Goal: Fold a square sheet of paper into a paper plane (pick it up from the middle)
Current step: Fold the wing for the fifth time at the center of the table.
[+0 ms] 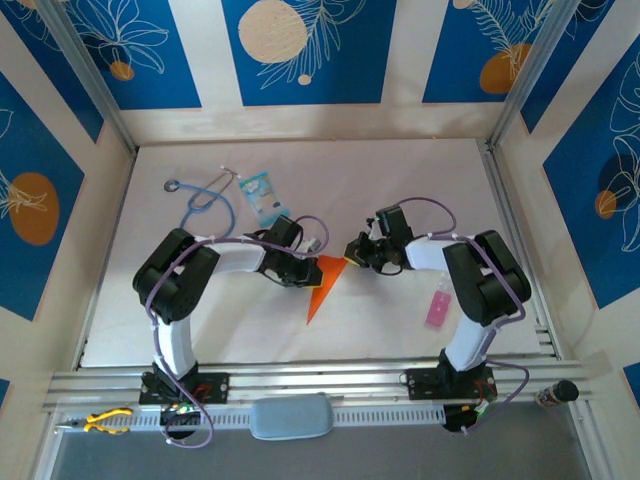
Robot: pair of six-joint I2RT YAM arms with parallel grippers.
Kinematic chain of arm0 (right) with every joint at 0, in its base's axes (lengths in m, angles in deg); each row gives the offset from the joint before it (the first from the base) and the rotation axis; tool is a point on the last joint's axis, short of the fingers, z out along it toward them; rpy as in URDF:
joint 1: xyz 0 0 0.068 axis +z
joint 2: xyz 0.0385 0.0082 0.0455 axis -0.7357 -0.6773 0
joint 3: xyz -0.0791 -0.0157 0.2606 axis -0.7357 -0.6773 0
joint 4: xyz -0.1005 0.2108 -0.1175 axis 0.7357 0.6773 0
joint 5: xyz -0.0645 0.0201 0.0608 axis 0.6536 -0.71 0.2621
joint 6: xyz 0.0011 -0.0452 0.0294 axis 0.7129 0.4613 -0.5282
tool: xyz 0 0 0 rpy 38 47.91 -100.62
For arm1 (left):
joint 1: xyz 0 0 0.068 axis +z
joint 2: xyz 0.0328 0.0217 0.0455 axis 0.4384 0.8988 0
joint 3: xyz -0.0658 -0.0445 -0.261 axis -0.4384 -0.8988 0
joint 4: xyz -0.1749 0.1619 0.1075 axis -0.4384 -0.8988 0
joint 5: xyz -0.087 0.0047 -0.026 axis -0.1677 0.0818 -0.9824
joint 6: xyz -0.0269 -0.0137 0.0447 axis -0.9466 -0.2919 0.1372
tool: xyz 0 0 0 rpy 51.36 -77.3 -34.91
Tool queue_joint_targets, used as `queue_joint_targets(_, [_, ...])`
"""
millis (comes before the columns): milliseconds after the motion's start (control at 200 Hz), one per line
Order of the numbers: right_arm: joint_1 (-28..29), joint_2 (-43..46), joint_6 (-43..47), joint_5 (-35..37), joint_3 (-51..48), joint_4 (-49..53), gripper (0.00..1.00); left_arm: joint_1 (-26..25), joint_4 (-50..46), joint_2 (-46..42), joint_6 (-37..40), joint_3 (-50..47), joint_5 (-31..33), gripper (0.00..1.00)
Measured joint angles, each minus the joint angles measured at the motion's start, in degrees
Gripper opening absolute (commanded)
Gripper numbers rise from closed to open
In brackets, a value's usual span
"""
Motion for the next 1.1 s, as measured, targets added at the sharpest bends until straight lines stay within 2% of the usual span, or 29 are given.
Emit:
queue_joint_targets(335, [2.2, -1.6, 0.7, 0.4, 0.0, 0.7, 0.03, 0.0, -0.3, -0.4, -0.5, 0.0, 0.2, 0.0])
queue_joint_targets(550, [1.5, -3.3, 0.7, -0.9, -0.1, -0.2, 0.02, 0.0, -3.3, -1.9, -1.3, 1.2, 0.4, 0.1])
queue_joint_targets(655, [1.6, -3.5, 0.7, -1.0, -0.1, -0.4, 0.02, -0.3, -4.7, -2.6, -1.3, 3.7, 0.3, 0.11])
queue_joint_targets(895, [1.9, -3.5, 0.3, -0.7, 0.0, -0.4, 0.02, -3.6, -4.8, -2.7, -1.3, 7.0, -1.6, 0.15])
queue_joint_targets(1101, [1.9, -3.5, 0.3, -0.7, 0.0, -0.4, 0.02, -5.2, -4.9, 0.5, -1.2, 7.1, -2.2, 0.15])
